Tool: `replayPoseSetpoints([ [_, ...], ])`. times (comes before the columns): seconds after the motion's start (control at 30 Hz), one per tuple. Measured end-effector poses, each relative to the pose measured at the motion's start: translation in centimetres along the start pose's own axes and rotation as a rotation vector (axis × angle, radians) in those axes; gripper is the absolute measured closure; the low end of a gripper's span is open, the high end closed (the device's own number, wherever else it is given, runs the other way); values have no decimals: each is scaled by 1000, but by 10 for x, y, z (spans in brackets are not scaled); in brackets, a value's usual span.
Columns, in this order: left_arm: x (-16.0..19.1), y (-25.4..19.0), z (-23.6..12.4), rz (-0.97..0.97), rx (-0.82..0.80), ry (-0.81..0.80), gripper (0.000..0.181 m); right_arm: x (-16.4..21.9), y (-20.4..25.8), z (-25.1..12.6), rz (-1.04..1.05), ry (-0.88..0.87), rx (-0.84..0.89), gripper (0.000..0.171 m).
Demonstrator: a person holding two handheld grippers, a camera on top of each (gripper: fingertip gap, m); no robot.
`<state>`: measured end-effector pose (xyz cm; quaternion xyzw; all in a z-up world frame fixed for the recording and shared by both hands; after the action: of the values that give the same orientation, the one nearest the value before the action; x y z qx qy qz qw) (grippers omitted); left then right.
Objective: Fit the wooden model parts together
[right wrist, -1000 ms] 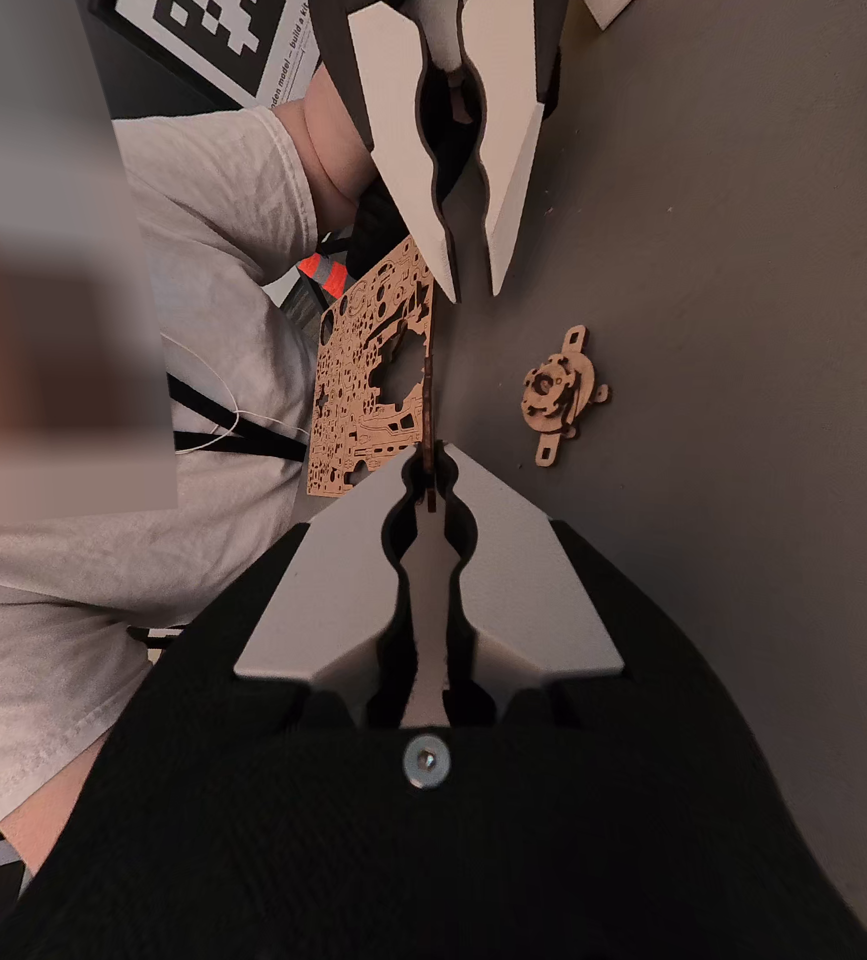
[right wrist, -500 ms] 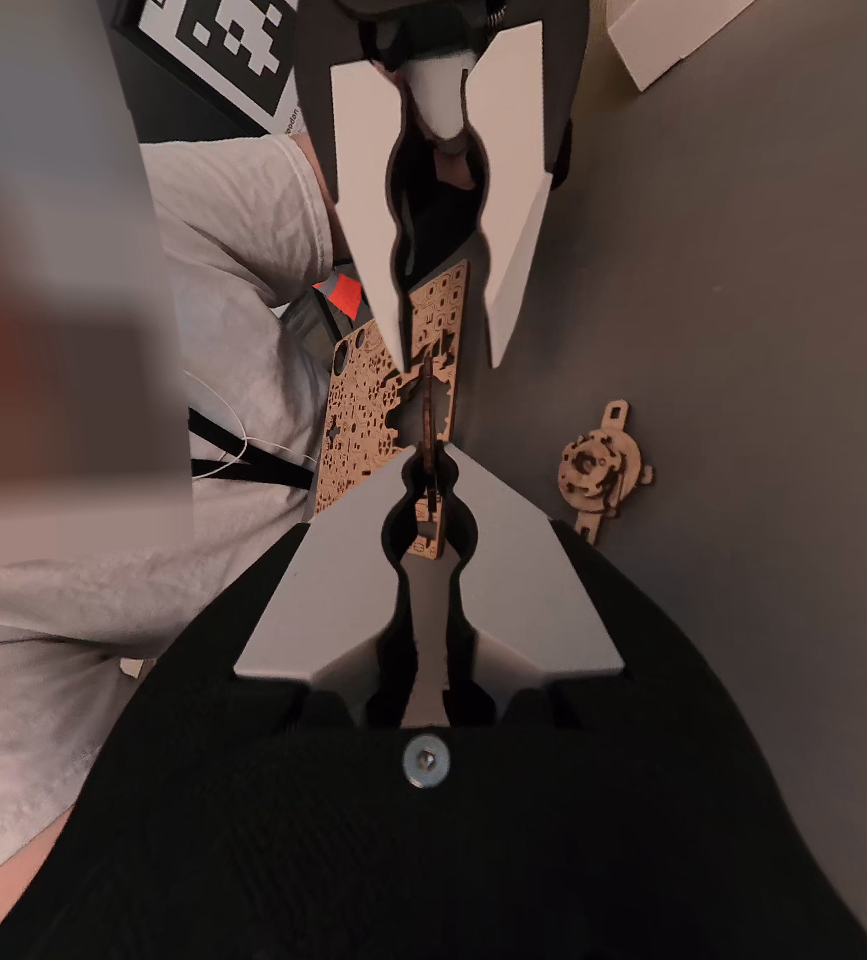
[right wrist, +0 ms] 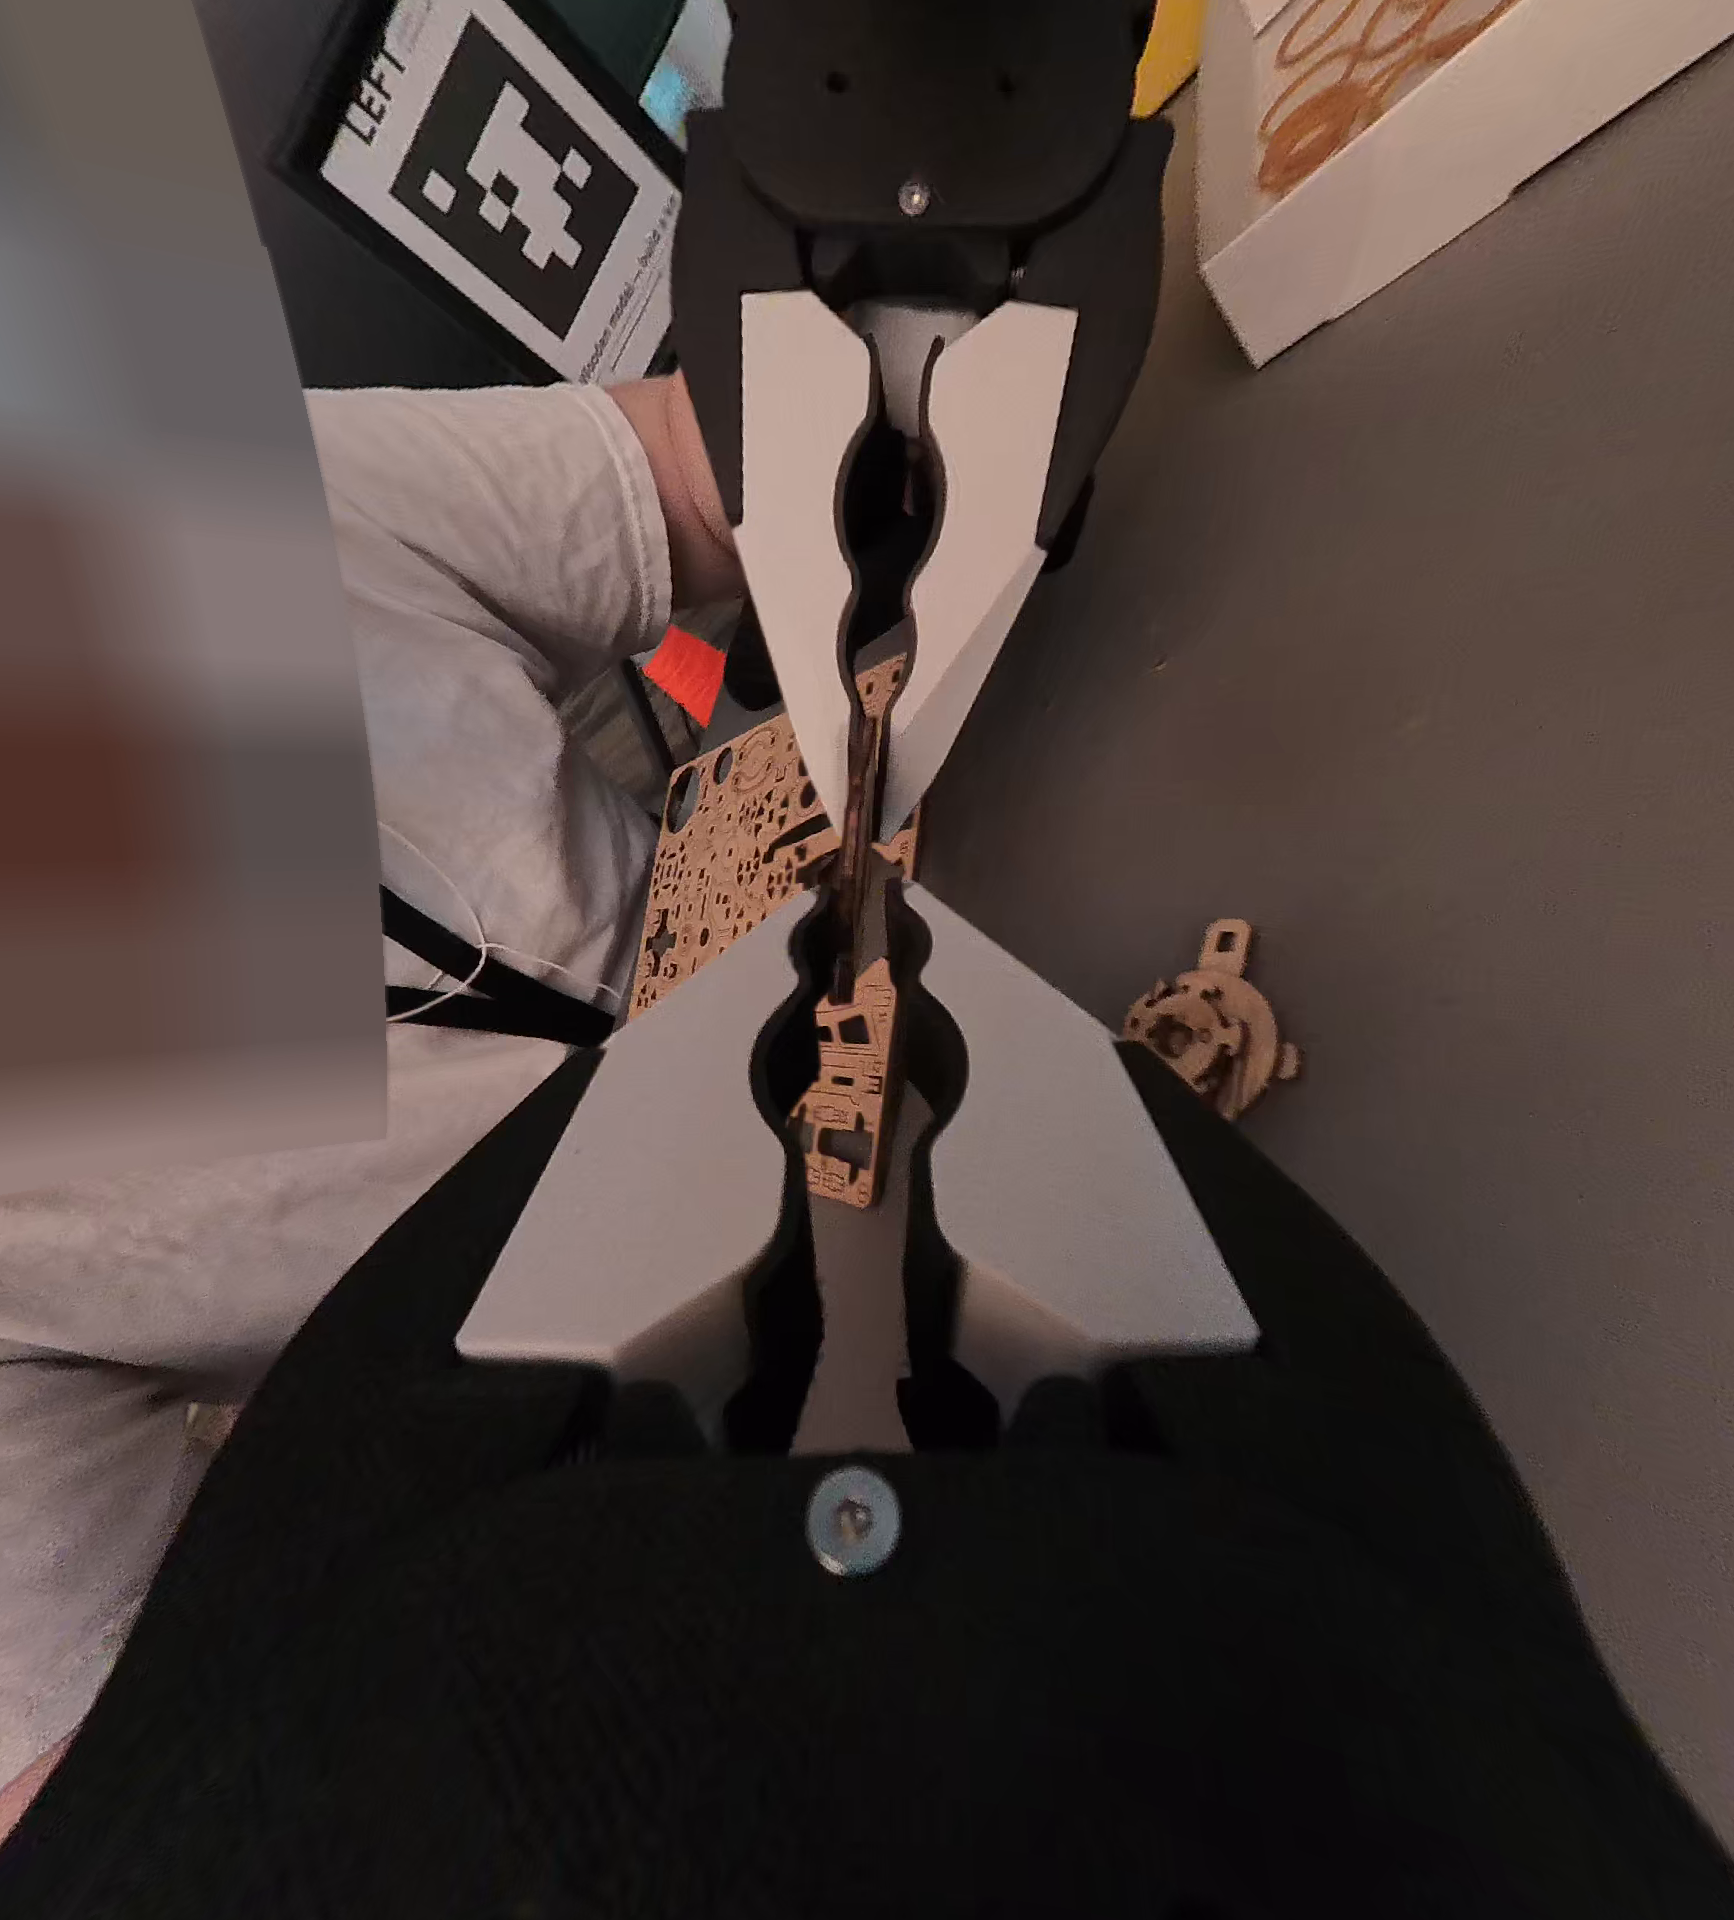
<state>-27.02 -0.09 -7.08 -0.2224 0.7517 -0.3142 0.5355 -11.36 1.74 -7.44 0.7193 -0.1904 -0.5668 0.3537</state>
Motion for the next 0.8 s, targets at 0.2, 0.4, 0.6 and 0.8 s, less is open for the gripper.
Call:
replayPoseSetpoints([
  [0.2, 0, 11, -6, -50, -52, -17, 181, -12, -10, -30, -84, -162, 85, 166],
  [0.4, 0, 23, -14, -119, -110, -44, 181, -18, -13, -43, -199, -248, 148, 165],
  [0.6, 0, 28, -19, -141, -132, -63, 181, -15, -15, -42, -265, -217, 190, 162],
  [0.8, 0, 29, -19, -150, -129, -67, 181, -11, -16, -38, -317, -171, 199, 159],
])
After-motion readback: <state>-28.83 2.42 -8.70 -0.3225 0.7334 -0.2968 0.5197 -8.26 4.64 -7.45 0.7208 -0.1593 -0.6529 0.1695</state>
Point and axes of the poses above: each gripper's, where its closed fingertips meet, z out along the fingers, x out of its underside, y = z × x across the jaws, the point moved 9 cm from there along -z, back along the fingers, and after that the axes turned 14 degrees about -y, right-handed, at the moved point
